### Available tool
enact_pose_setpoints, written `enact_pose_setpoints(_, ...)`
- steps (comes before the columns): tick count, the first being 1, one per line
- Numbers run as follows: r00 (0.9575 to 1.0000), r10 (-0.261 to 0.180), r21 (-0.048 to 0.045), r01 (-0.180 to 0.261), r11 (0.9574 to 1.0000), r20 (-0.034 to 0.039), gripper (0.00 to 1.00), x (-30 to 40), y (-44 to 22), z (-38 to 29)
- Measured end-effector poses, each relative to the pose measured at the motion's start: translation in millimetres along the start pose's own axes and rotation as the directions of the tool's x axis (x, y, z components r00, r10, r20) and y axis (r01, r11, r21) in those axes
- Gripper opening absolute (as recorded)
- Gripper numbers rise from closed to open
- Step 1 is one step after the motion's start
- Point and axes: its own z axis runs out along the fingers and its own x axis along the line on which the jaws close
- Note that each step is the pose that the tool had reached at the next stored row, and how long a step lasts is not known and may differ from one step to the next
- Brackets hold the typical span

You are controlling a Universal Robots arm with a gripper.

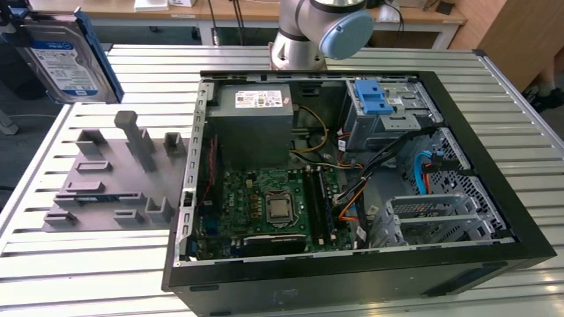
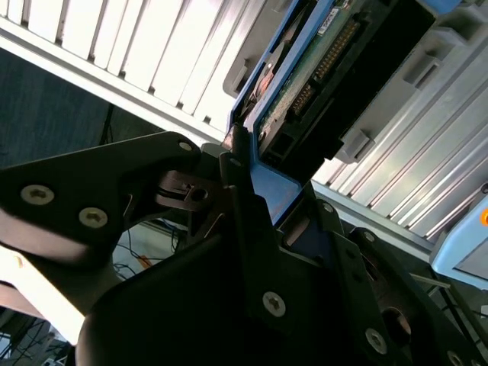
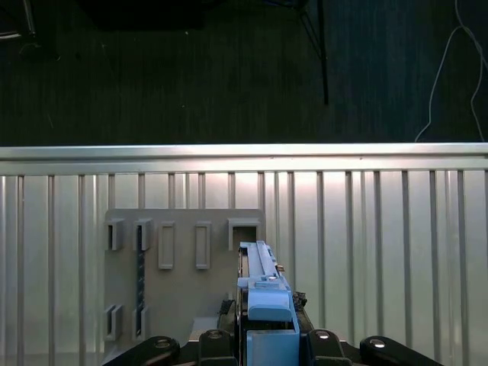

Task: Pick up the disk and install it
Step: 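Pick up the disk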

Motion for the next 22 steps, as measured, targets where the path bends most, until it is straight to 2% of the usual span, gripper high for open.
enact_pose_setpoints(22, 1.0, 0.0, 0.0, 0.0, 1.0, 0.0, 0.36, -1.3, 0.3, -16.1)
